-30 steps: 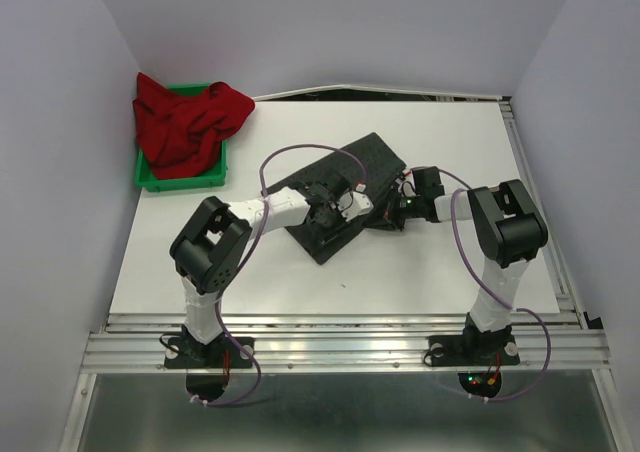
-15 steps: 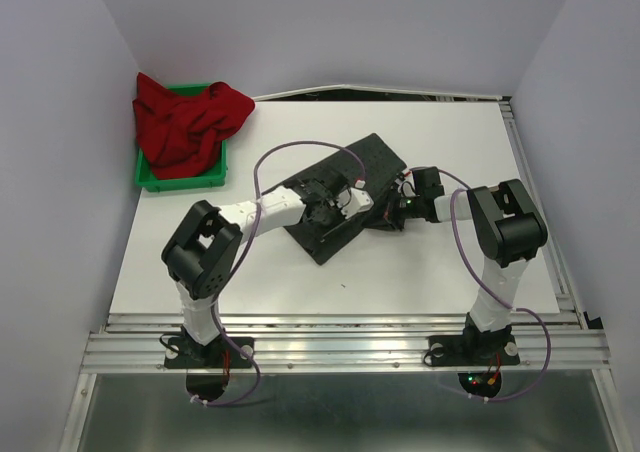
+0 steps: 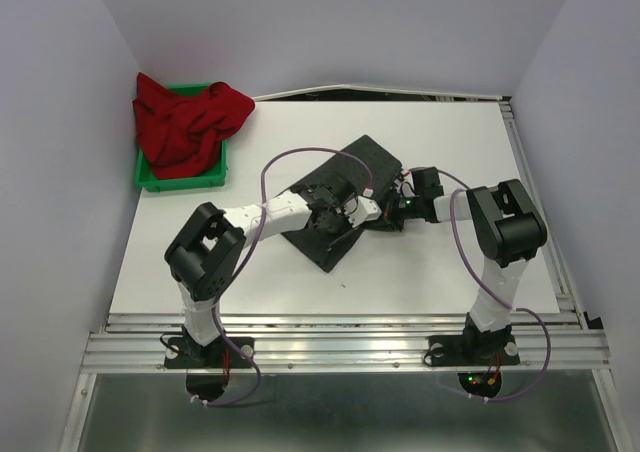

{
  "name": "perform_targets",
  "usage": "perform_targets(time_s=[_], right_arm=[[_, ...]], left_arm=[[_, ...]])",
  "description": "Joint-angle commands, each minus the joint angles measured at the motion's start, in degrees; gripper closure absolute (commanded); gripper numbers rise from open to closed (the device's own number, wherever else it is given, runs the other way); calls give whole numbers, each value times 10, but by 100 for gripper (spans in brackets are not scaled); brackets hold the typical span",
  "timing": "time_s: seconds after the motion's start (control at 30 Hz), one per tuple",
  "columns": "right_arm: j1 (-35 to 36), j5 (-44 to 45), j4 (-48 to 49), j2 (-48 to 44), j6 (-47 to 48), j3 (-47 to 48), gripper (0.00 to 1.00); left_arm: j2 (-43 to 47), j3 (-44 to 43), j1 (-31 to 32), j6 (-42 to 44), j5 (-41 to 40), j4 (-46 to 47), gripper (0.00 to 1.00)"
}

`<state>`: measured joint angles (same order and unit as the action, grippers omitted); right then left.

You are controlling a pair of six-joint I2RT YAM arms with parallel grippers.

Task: Fold and stack the skirts
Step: Fold the skirt

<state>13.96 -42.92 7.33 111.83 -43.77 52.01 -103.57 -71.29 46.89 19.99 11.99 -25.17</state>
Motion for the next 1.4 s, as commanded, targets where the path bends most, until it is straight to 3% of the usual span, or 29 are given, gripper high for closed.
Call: perform_targets(time_s=[0.0,0.1,0.2,0.37,0.53,0.73,0.93,1.23,1.37], right_arm=[[7,79,-58,19,28,-24,99],[7,79,-72,10,47,-15,98],[-7,79,-160,-4,110,14,90],[-73,96,-293,-35,210,77,77],[-136,113,-432,-40,336,223,78],[-149,44,-422,-15,348,367,77],[-94,7,-425,74,354,506,78],[-27,42,-402,174,396,522,81],[-27,143,-399,188,456,459,88]], left_arm=[[-23,-19,5,-21,41,-3,92],[-40,-17,5,-26,53,2,77],[-51,-8,5,-33,72,2,65],[-42,19,6,-29,82,6,60],[-26,39,5,23,90,-10,54],[0,68,5,115,46,-33,50],[12,77,5,150,16,-35,50],[20,98,2,168,-28,-25,50],[42,99,-24,131,-2,-11,50]])
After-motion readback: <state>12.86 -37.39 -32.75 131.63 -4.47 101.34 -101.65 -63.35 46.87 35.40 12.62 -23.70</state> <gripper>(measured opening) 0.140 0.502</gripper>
